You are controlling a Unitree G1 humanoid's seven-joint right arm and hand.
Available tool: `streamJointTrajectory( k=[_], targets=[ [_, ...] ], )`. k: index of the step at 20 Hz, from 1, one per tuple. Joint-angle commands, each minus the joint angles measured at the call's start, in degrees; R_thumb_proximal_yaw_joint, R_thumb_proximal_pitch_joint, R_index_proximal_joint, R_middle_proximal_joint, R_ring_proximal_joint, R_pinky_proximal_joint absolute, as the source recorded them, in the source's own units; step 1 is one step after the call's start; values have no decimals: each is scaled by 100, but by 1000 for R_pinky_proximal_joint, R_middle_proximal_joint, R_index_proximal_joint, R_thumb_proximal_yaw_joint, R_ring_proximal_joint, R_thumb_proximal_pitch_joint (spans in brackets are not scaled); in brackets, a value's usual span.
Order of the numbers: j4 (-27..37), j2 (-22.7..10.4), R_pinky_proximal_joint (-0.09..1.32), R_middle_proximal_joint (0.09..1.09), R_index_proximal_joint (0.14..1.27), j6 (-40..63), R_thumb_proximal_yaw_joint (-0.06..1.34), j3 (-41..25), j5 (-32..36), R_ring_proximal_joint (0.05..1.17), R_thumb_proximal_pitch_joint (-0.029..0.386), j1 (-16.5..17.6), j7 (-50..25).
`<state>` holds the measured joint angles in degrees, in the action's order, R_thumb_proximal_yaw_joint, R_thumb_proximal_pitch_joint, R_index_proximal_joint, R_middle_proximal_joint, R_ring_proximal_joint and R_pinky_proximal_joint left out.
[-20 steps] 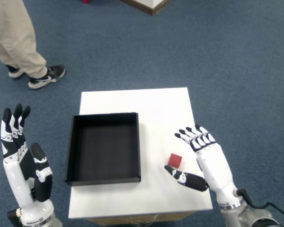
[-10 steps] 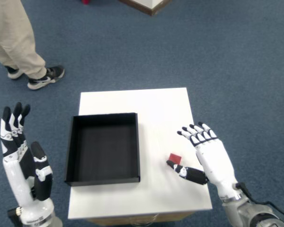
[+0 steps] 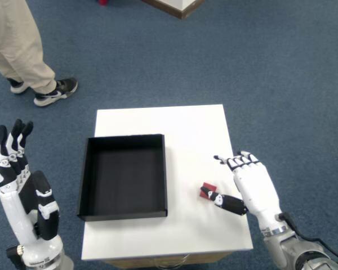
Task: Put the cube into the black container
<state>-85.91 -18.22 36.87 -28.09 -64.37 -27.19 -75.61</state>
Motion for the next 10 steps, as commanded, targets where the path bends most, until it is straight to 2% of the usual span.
streamJointTrajectory(
  k=[1, 10],
  targets=[
    [95, -84, 669, 642, 447, -202, 501, 155, 215, 669, -18, -260, -17],
    [158, 64, 581, 613, 461, -539, 543, 218, 260, 599, -21, -140, 259]
  ],
)
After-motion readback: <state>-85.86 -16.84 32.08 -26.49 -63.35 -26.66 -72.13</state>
